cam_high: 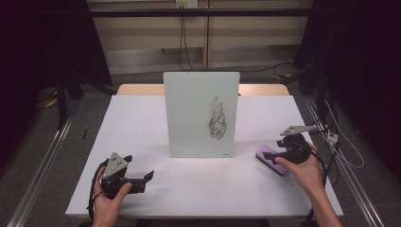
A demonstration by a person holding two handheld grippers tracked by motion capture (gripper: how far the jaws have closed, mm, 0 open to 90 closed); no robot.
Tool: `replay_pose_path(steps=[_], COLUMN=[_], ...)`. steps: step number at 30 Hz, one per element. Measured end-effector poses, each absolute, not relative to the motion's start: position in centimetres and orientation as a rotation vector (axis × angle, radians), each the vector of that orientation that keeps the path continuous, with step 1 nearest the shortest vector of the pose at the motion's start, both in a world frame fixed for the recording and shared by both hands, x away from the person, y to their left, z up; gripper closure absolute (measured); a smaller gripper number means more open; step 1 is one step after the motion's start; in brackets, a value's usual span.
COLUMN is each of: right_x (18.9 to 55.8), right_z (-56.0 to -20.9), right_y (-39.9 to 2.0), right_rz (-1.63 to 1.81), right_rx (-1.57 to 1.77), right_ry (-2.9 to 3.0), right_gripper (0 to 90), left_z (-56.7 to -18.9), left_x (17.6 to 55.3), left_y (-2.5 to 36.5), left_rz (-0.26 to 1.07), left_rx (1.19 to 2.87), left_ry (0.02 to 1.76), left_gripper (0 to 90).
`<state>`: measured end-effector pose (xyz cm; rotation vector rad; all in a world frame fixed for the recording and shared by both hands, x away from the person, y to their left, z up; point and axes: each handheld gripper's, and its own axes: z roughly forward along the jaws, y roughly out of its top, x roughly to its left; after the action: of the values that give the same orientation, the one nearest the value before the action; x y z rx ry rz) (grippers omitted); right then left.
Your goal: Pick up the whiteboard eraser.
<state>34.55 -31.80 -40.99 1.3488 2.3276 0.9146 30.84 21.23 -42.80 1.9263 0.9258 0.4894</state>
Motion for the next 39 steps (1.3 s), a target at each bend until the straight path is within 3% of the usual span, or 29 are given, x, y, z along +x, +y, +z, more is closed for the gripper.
replay_pose_path(steps=[12,22,39], right_x=[34.2,34.5,34.1], right_z=[-42.5,-43.2,-42.4], right_y=[-31.9,-31.3,-30.9], right_rz=[0.783,0.667,0.703], right_rx=[1.327,1.272,1.264], right_ry=[2.419,2.465,2.388], right_gripper=[28.2,38.8,41.0], left_z=[-42.9,-42.9,-42.9], left_x=[31.1,30.9,31.0], left_y=[21.3,21.5,21.5], left_rz=[0.477,0.481,0.48], left_rx=[1.926,1.923,1.933], left_ry=[0.936,0.943,0.942], left_gripper=[5.2,5.2,5.2])
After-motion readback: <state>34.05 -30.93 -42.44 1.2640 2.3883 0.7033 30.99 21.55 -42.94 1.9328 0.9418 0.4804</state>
